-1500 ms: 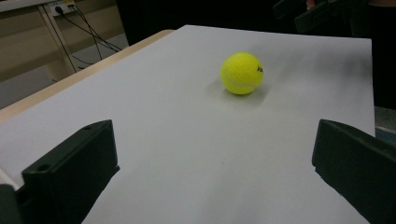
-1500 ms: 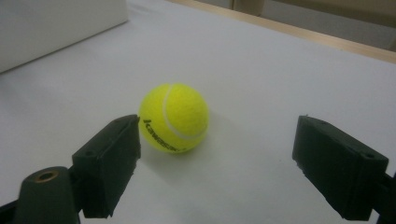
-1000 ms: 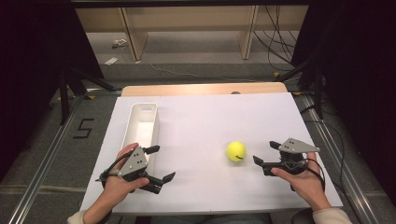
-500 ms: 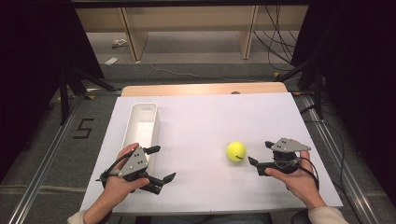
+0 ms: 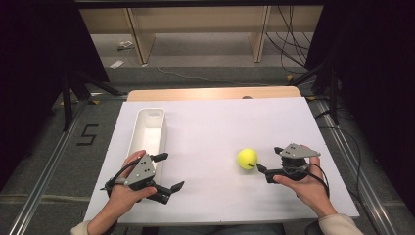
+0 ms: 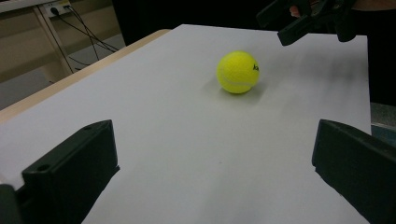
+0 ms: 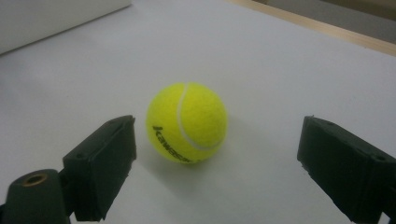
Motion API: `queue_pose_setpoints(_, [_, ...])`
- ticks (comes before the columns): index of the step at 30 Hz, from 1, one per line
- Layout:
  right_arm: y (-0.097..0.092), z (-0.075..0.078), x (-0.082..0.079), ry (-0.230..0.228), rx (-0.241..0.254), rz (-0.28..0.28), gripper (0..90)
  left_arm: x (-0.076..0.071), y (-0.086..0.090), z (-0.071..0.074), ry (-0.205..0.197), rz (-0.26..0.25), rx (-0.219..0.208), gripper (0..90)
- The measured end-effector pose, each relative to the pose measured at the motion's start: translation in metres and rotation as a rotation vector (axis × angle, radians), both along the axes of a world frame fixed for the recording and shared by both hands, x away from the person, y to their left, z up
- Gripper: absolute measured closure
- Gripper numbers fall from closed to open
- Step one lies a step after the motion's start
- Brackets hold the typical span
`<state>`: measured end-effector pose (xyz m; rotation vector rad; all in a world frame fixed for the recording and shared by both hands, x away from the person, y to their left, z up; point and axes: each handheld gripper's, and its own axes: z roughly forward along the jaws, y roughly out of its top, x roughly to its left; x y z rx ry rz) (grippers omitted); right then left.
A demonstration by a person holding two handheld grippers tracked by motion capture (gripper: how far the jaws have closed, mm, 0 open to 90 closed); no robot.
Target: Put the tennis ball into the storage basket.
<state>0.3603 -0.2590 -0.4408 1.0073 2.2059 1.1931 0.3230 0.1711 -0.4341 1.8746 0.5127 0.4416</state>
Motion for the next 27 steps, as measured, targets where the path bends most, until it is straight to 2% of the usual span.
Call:
queue_pose_setpoints(20, [0.015,-0.005,0.009,0.014,-0.021,0.016,12.3,0.0,0.0,0.0,0.001,-0.003,0.0,0.0])
queue_pose_setpoints(27, [0.023,-0.008,0.015,0.032,-0.028,0.021,12.3,0.0,0.0,0.0,0.0,-0.003,-0.001,0.0])
